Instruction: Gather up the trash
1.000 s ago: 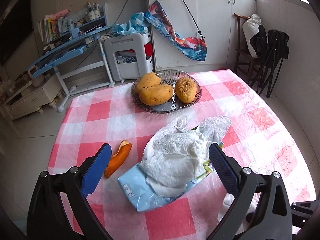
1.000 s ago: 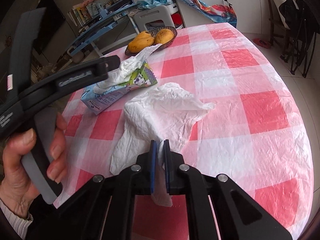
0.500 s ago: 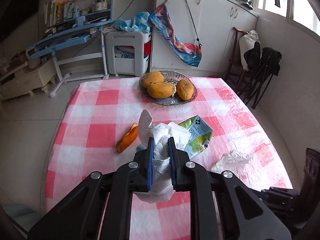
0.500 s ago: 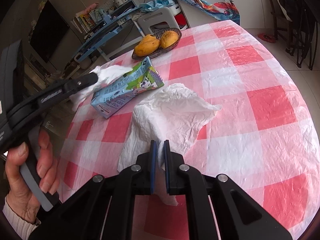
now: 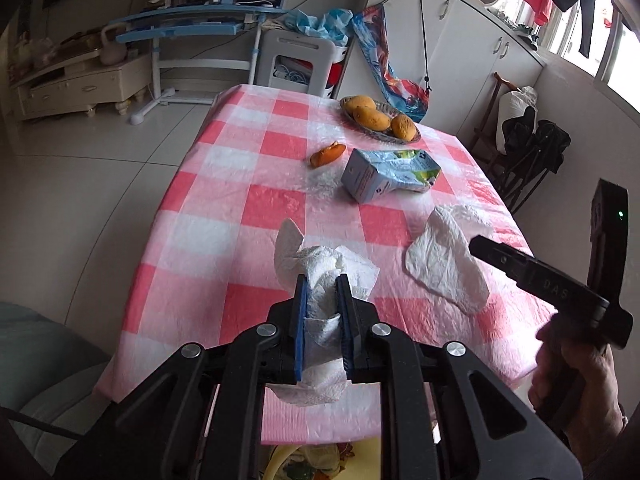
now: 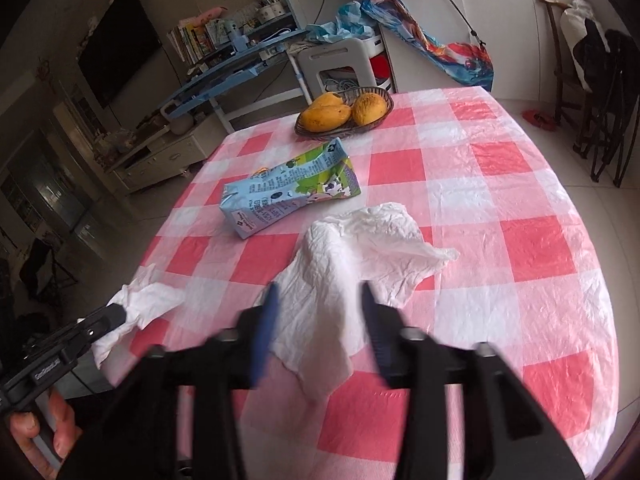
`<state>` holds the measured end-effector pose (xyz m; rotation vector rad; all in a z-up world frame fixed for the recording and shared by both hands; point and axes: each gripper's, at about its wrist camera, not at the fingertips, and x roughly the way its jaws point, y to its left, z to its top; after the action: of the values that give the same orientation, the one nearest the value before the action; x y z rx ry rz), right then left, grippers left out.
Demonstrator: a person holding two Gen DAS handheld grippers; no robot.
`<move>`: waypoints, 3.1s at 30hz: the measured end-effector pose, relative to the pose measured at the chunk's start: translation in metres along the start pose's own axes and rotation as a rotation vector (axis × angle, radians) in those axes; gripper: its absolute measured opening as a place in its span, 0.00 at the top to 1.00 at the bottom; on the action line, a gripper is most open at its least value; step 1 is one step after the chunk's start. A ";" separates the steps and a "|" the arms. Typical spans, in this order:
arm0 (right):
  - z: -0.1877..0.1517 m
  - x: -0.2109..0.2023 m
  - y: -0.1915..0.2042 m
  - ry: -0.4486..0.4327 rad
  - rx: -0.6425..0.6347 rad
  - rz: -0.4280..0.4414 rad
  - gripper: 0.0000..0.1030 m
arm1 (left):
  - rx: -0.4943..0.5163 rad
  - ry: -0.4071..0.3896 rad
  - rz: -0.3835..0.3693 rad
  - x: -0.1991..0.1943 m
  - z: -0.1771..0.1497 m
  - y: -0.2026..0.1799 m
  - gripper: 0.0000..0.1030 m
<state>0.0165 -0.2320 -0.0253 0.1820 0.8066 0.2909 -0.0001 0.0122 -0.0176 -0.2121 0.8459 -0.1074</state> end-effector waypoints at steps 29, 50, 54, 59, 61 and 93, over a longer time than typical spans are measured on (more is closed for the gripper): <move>-0.059 -0.037 0.022 0.146 0.068 0.206 0.94 | -0.004 -0.043 -0.067 -0.058 -0.040 0.003 0.86; -0.172 -0.025 0.064 0.500 0.059 0.209 0.65 | 0.070 -0.027 -0.078 -0.092 -0.083 -0.013 0.86; -0.166 -0.030 0.061 0.448 0.075 0.184 0.58 | 0.091 0.007 -0.073 -0.086 -0.090 -0.018 0.86; -0.149 -0.052 0.046 0.295 0.125 0.108 0.48 | 0.153 0.135 -0.080 -0.064 -0.113 -0.032 0.86; -0.144 -0.060 0.036 0.228 0.151 0.092 0.43 | 0.197 0.208 -0.088 -0.053 -0.123 -0.040 0.85; -0.135 -0.069 0.019 0.128 0.183 0.029 0.30 | 0.116 0.040 0.013 -0.065 -0.117 -0.014 0.27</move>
<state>-0.1309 -0.2301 -0.0646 0.3499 0.9582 0.2572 -0.1315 -0.0063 -0.0424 -0.0956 0.8777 -0.1487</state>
